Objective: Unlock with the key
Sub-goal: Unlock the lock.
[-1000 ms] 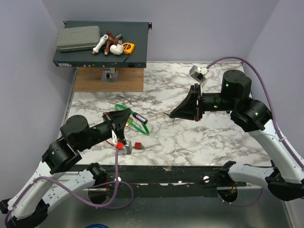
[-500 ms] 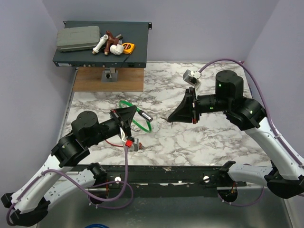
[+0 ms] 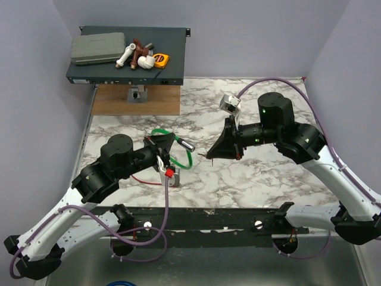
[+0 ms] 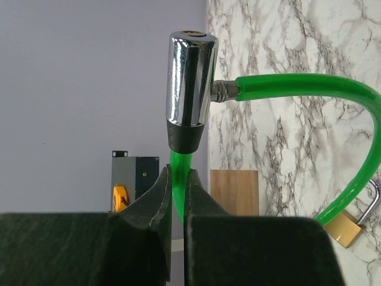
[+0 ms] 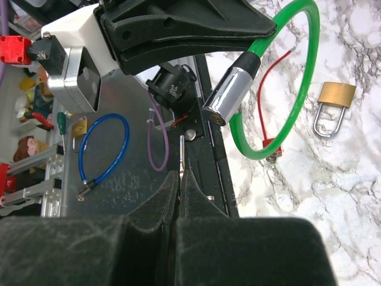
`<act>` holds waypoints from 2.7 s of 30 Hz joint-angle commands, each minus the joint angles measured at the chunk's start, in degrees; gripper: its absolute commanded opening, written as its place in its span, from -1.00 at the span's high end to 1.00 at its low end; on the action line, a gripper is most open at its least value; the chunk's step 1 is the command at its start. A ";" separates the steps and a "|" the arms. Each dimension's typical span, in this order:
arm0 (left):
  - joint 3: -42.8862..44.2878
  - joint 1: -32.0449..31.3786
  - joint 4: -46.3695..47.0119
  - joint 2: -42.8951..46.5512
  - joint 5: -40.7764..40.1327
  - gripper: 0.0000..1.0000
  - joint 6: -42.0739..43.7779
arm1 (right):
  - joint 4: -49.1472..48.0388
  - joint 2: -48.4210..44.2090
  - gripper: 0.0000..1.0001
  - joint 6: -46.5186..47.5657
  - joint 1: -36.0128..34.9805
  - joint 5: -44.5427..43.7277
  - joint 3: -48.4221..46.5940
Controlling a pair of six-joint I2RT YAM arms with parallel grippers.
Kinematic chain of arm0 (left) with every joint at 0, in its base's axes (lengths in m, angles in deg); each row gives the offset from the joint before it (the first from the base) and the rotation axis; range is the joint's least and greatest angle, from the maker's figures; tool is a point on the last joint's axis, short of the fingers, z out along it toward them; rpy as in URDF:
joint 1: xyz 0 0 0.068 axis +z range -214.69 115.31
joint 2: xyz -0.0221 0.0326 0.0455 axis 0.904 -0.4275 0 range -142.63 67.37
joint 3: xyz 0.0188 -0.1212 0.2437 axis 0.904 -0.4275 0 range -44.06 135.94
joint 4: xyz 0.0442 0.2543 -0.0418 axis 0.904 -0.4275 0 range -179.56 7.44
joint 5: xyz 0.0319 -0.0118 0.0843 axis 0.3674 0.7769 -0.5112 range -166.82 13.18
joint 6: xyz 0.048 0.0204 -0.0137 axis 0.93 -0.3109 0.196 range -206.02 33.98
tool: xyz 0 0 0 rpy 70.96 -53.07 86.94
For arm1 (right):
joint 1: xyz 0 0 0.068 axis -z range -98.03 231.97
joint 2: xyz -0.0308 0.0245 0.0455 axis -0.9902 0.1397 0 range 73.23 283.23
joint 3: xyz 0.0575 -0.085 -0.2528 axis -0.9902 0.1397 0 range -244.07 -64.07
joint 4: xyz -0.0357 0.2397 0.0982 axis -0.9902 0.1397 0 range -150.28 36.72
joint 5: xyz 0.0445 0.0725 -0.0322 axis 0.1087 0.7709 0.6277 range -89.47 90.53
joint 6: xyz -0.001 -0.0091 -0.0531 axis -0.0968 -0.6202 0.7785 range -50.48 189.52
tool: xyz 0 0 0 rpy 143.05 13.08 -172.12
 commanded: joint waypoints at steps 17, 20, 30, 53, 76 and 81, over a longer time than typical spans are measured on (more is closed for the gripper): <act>3.30 -1.71 -1.58 -0.91 -0.71 1.00 -0.65 | 2.93 0.14 0.99 2.99 -2.74 -8.09 -2.34; 3.04 -1.80 -1.72 -0.78 -0.63 1.00 -0.58 | 2.80 -0.03 0.99 3.03 -2.78 -8.45 -2.24; 3.41 -2.94 -2.36 -1.23 -0.47 1.00 0.29 | 1.81 0.49 0.99 2.96 -2.71 -9.97 -1.97; 3.32 -5.03 -1.12 -2.03 -0.26 1.00 2.46 | 0.12 1.83 0.99 2.99 -2.75 -12.07 -1.16; 2.59 -3.22 -1.39 -1.38 -4.74 1.00 -1.12 | 2.92 -1.54 0.99 2.70 -2.75 -11.48 0.55; 3.49 -1.91 -1.89 -2.21 -4.84 1.00 -2.05 | 2.77 -1.98 0.99 2.82 -2.78 -10.00 0.49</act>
